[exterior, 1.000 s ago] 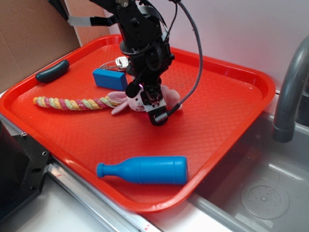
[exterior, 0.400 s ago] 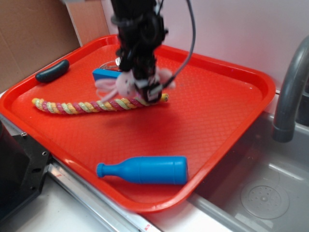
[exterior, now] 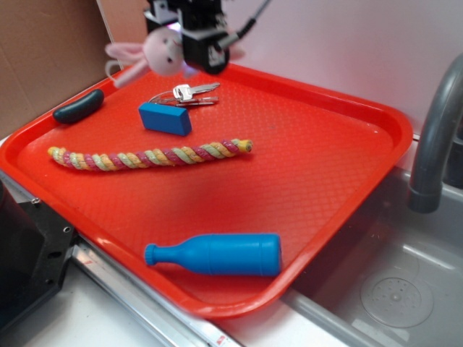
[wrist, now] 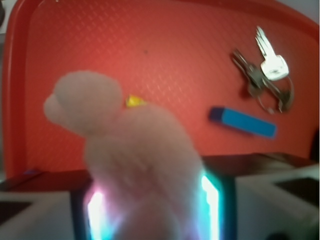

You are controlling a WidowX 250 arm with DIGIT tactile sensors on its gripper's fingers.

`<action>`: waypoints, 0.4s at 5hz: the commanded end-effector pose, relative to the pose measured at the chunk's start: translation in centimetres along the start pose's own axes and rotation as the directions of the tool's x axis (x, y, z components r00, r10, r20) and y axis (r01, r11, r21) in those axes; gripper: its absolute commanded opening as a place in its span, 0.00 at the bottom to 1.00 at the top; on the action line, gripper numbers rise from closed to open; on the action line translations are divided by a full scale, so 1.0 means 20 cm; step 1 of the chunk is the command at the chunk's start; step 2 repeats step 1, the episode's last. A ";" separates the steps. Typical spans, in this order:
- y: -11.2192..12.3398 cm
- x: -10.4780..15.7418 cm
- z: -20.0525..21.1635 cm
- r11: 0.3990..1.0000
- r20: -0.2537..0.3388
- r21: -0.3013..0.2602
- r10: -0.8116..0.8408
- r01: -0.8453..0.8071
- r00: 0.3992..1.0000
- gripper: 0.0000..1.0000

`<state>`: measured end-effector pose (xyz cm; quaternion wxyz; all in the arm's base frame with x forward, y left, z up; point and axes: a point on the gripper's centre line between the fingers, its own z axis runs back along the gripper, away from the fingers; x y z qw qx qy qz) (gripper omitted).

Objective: Grab the pink bunny.

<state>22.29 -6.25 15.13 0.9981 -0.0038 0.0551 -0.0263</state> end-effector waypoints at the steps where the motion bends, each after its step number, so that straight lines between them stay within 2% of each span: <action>1: 0.08 -0.15 0.22 0.999 0.074 -0.034 -0.039 0.042 0.997 0.00; 2: 0.08 -0.15 0.22 0.999 0.074 -0.034 -0.039 0.042 0.997 0.00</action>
